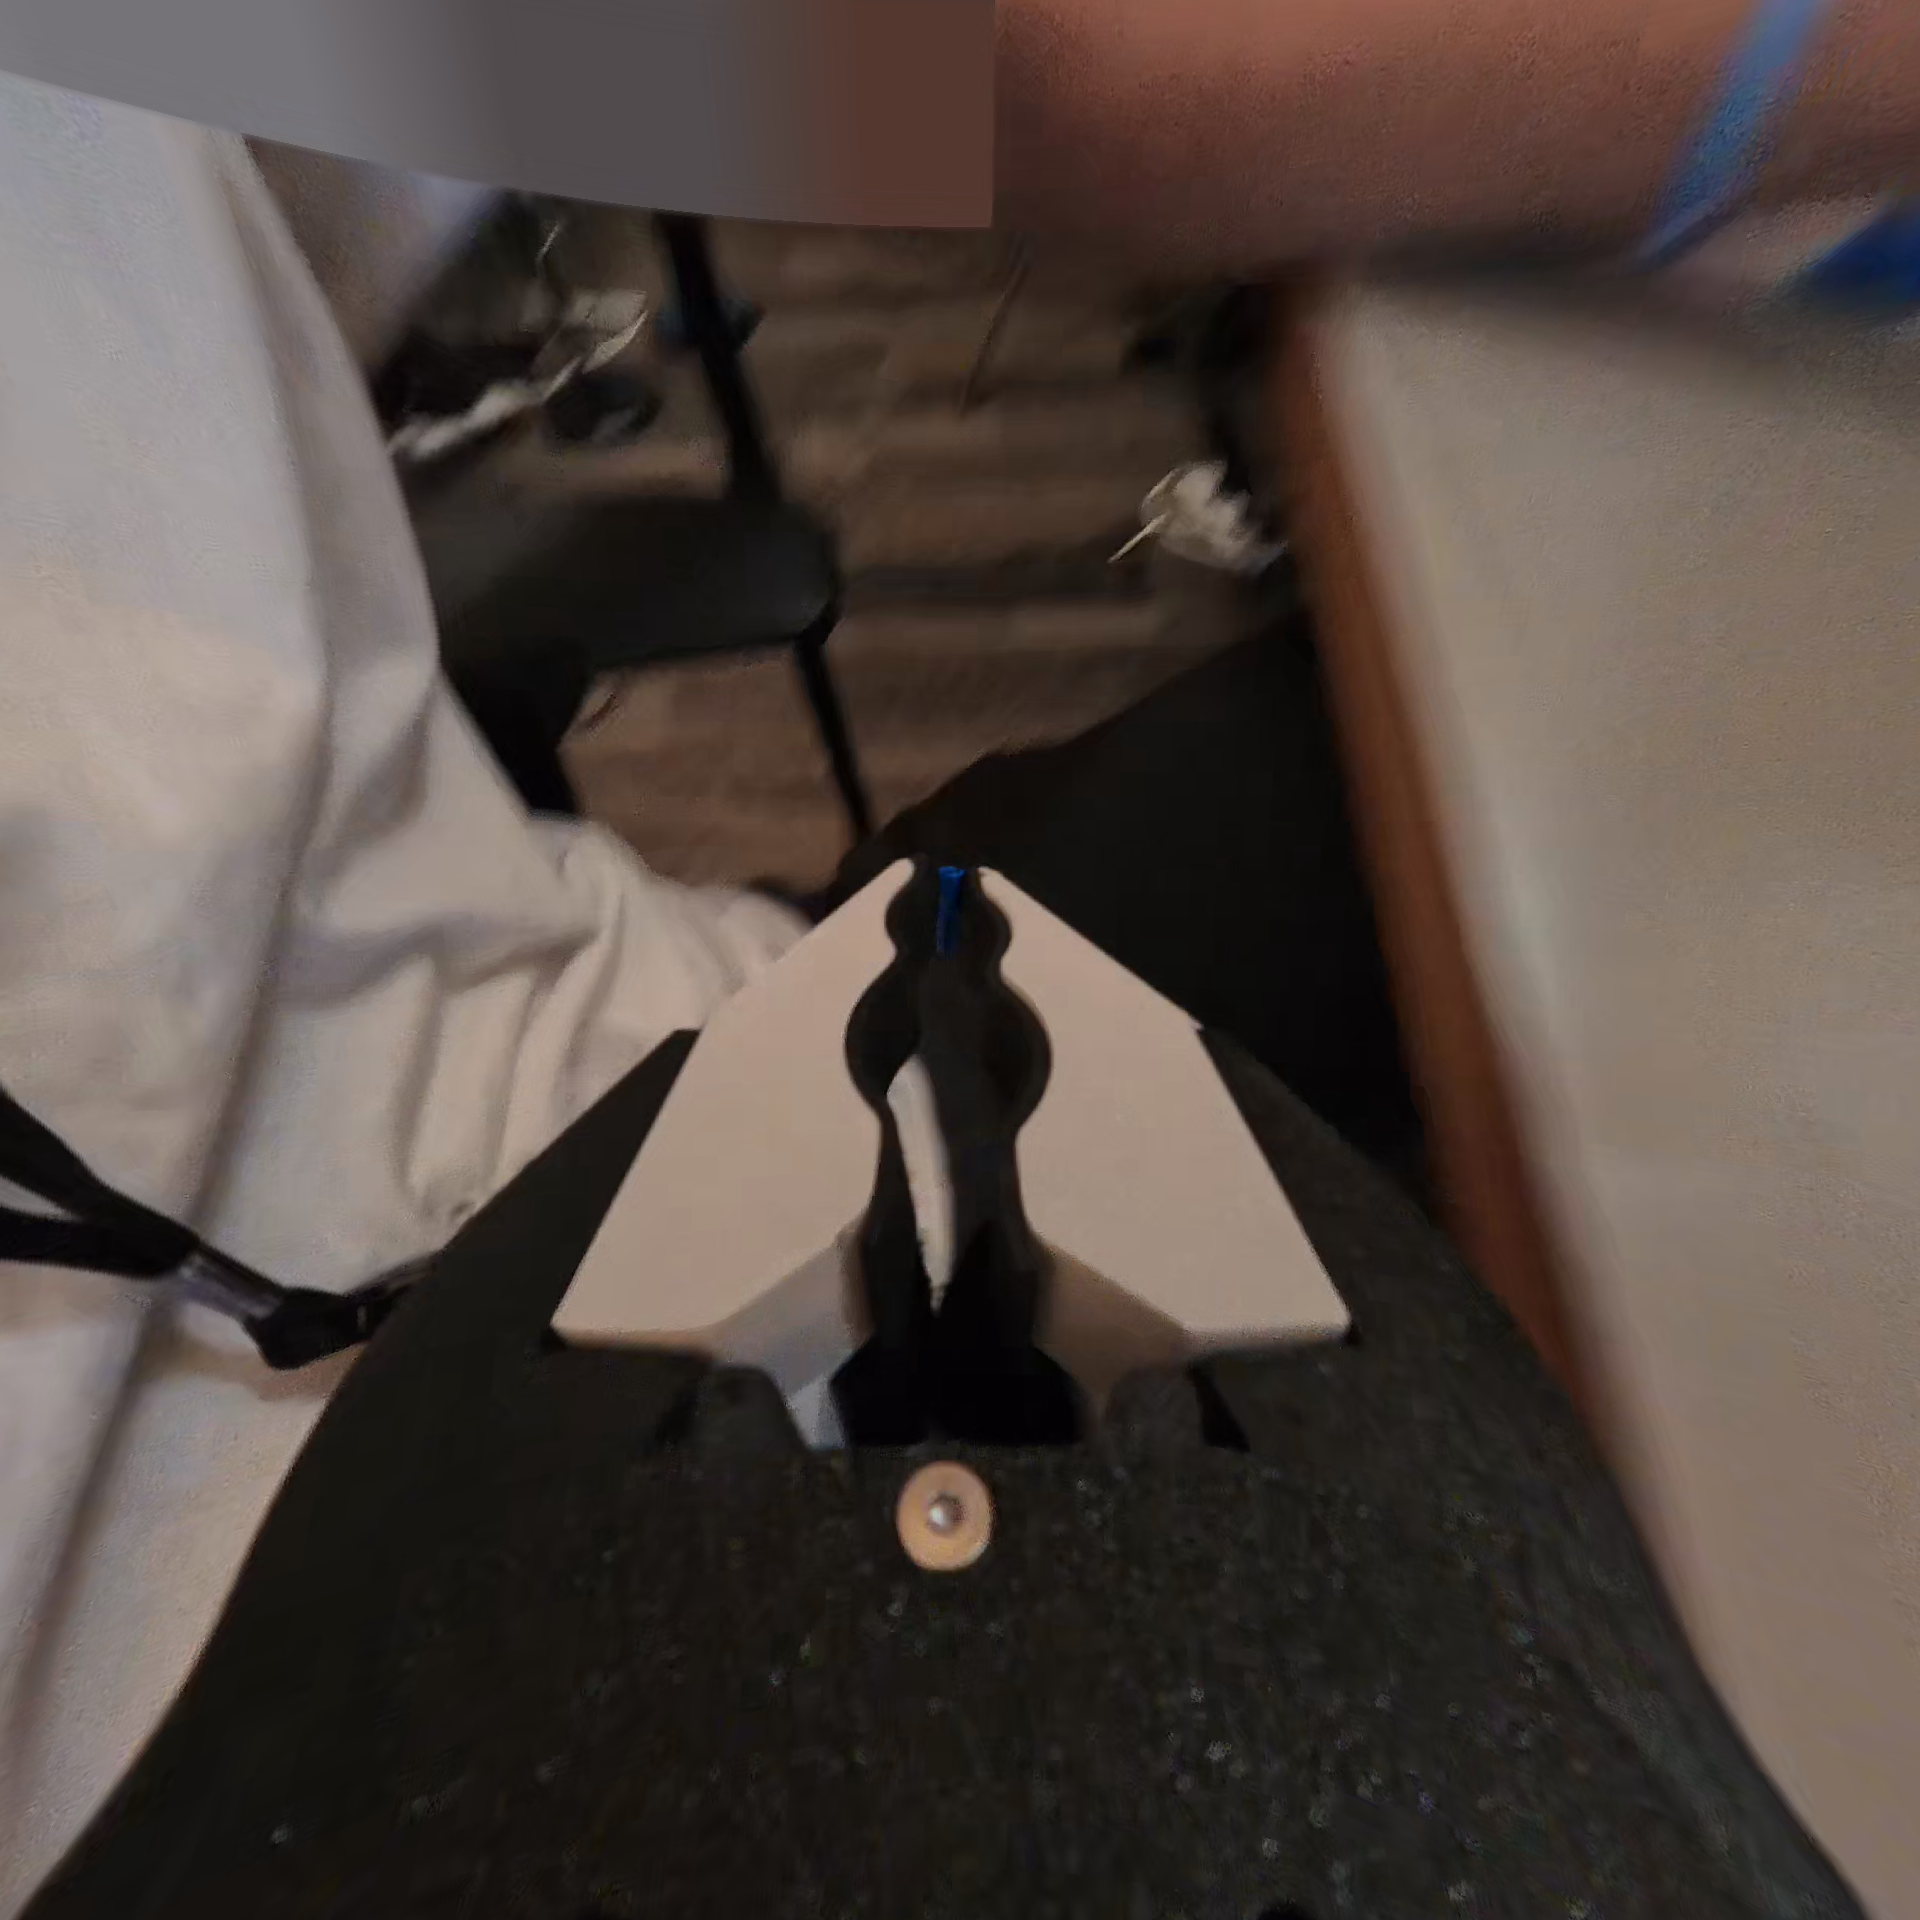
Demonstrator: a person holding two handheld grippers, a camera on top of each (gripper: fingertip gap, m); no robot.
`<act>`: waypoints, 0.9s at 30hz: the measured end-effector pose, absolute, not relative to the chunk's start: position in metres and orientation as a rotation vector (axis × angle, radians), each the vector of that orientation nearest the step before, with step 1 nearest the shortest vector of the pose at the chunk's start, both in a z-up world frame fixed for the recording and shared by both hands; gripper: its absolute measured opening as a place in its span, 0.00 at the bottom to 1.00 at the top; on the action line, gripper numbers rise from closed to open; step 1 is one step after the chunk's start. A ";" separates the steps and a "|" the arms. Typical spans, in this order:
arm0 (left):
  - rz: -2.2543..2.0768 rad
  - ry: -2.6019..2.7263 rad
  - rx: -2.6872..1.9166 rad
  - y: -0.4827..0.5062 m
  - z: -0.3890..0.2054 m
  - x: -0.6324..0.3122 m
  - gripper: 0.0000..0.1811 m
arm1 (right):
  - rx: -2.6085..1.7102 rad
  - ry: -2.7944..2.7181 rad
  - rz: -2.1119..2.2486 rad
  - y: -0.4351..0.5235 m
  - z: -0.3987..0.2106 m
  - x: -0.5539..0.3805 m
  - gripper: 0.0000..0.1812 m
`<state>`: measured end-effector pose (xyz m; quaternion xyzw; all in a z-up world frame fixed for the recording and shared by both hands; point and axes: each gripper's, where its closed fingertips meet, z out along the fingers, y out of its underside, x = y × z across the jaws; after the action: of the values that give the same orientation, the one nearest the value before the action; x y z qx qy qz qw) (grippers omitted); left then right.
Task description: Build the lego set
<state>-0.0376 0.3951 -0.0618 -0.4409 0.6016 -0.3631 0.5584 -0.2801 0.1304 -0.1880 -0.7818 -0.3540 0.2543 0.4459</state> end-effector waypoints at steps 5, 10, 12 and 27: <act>-1.183 1.515 -1.011 0.343 -0.060 -0.039 0.00 | -1.610 -0.467 0.333 0.187 -0.022 -0.135 0.02; -1.789 1.554 -1.079 0.284 -0.045 -0.048 0.00 | -1.348 -0.570 0.301 0.247 0.036 -0.079 0.02; -2.029 1.544 -1.135 0.274 -0.040 -0.052 0.01 | -1.353 -0.643 0.383 0.268 0.023 -0.080 0.02; -2.403 1.415 -1.372 0.294 -0.049 -0.050 0.00 | -1.403 -0.734 0.394 0.310 -0.033 -0.064 0.02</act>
<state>-0.0503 0.2936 -0.0495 -0.4415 0.4553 -0.7730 0.0166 -0.0638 0.3097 -0.0332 -0.6261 -0.3274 0.1759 0.6854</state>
